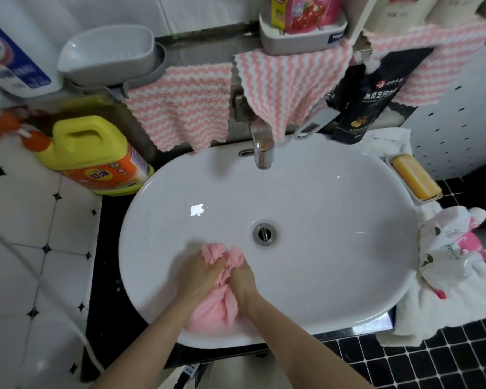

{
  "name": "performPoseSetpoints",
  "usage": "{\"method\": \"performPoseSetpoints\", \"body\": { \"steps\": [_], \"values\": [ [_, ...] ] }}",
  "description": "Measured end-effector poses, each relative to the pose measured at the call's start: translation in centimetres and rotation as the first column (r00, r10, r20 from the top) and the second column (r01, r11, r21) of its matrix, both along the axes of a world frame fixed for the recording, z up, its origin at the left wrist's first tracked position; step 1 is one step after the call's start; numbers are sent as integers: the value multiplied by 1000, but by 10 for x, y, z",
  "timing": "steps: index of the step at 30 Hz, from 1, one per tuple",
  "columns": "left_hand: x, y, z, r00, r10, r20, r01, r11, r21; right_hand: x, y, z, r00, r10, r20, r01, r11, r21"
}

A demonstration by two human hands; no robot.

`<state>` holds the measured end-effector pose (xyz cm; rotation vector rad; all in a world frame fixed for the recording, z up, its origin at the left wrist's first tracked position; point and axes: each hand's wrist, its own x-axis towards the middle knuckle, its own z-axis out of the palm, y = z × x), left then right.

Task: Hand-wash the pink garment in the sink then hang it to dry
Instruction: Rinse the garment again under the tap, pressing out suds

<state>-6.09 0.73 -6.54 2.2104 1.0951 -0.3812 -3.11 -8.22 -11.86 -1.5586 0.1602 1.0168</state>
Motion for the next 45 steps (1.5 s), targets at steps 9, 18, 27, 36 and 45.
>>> {"method": "performPoseSetpoints", "body": {
  "steps": [9, 18, 27, 36, 45],
  "values": [
    [-13, 5, -8, 993, 37, 108, -17, 983, -181, -1, -29, 23, 879, 453, 148, -454, 890, -31],
    [-20, 4, -6, 963, -31, 267, 93, 970, -225, -29, 7, 32, 790, 512, 337, -324, 816, -480],
    [-60, 39, 1, 855, -517, -43, 435, 758, -486, -8, 3, 15, 799, 564, 207, -417, 768, -486],
    [-45, 2, -37, 918, -390, 71, 387, 920, 59, 4, 4, 1, 817, 518, 253, -361, 802, -476],
    [-28, 0, -64, 936, -319, 150, 296, 942, 156, 26, 12, -27, 732, 633, 252, -377, 685, -623]
  ]
}}
